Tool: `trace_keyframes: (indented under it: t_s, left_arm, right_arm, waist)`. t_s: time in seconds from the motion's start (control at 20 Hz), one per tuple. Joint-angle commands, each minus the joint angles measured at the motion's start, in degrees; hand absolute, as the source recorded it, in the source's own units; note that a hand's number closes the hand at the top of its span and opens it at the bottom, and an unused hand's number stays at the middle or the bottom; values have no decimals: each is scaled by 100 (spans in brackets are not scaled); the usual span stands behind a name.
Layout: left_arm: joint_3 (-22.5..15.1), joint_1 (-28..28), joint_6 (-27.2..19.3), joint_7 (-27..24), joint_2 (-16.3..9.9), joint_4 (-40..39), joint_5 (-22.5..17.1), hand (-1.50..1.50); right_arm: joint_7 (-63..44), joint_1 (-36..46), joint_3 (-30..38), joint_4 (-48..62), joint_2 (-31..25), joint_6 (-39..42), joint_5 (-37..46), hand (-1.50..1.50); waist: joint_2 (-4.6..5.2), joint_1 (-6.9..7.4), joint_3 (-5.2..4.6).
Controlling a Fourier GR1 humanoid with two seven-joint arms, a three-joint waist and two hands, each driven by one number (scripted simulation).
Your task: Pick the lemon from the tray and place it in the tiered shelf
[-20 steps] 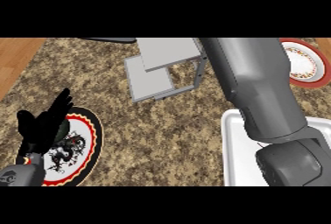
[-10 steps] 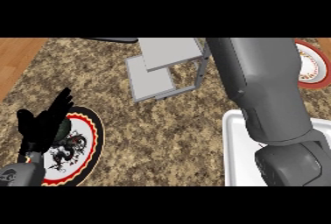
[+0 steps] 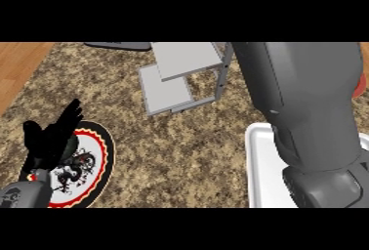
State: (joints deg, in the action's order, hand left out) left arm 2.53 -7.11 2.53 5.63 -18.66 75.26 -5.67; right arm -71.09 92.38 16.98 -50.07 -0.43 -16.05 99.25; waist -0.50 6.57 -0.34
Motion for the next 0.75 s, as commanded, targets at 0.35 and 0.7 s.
trace_keyframes:
  t_s: [0.35,0.7]
  left_arm:
    - [42,290,-54,-44,0,-59,38,0]
    - [117,232,-58,80,-42,-188,-2,0]
  right_arm:
    - [-1415,648,-78,-973,41,872,613,-150]
    - [-1416,1186,-226,-1386,42,1678,663,-150]
  waist:
    - [-255,-216,-8]
    - [-409,-327,-31]
